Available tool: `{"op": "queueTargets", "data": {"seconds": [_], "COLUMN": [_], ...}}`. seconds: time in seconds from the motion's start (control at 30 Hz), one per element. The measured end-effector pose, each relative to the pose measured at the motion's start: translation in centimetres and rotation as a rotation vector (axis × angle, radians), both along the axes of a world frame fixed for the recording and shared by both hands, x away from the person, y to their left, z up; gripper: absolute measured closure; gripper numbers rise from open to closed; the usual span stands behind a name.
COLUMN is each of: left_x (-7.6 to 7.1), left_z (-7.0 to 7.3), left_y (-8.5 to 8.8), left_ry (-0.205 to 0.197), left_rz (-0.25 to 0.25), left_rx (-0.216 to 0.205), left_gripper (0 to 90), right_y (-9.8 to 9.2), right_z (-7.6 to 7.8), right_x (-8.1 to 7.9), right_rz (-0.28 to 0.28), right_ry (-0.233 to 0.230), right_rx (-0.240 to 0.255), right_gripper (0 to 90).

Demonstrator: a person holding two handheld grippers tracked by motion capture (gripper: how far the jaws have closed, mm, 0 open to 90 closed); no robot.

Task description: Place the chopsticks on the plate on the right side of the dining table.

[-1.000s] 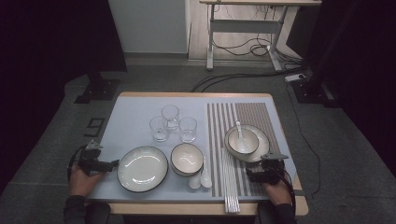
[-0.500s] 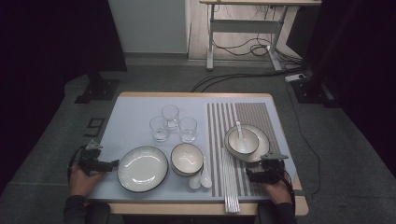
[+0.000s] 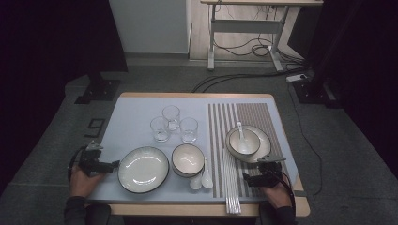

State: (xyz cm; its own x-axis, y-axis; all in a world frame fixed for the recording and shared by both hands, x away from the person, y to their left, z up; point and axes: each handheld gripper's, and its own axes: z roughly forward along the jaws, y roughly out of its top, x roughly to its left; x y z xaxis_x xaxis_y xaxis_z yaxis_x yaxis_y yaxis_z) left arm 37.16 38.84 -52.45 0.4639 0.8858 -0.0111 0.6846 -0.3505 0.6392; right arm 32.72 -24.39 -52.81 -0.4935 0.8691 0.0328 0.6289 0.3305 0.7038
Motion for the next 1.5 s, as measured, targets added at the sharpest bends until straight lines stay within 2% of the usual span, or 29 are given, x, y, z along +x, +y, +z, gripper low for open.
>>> {"op": "queueTargets", "data": {"seconds": [0.37, 0.9, 1.33, 1.5], "left_x": [0.0, 0.0, 0.0, 0.0], "left_z": [0.0, 0.0, 0.0, 0.0], "left_y": [0.0, 0.0, 0.0, 0.0], "left_ry": [0.000, 0.000, 0.000, 0.000], "left_rz": [0.000, 0.000, 0.000, 0.000], "left_rx": [0.000, 0.000, 0.000, 0.000], "left_gripper": [0.0, 0.0, 0.0, 0.0], "right_y": [1.6, 3.0, 2.6, 2.2], "right_z": [0.3, 0.3, 0.3, 0.4], "right_x": [-0.7, -1.1, -1.3, -1.4], "right_rz": [0.070, 0.128, 0.122, 0.109], "right_ry": [0.020, 0.053, 0.069, 0.071], "right_rx": [-0.002, 0.003, -0.009, -0.030], "right_gripper": [1.1, 2.1, 6.7, 9.3]}}
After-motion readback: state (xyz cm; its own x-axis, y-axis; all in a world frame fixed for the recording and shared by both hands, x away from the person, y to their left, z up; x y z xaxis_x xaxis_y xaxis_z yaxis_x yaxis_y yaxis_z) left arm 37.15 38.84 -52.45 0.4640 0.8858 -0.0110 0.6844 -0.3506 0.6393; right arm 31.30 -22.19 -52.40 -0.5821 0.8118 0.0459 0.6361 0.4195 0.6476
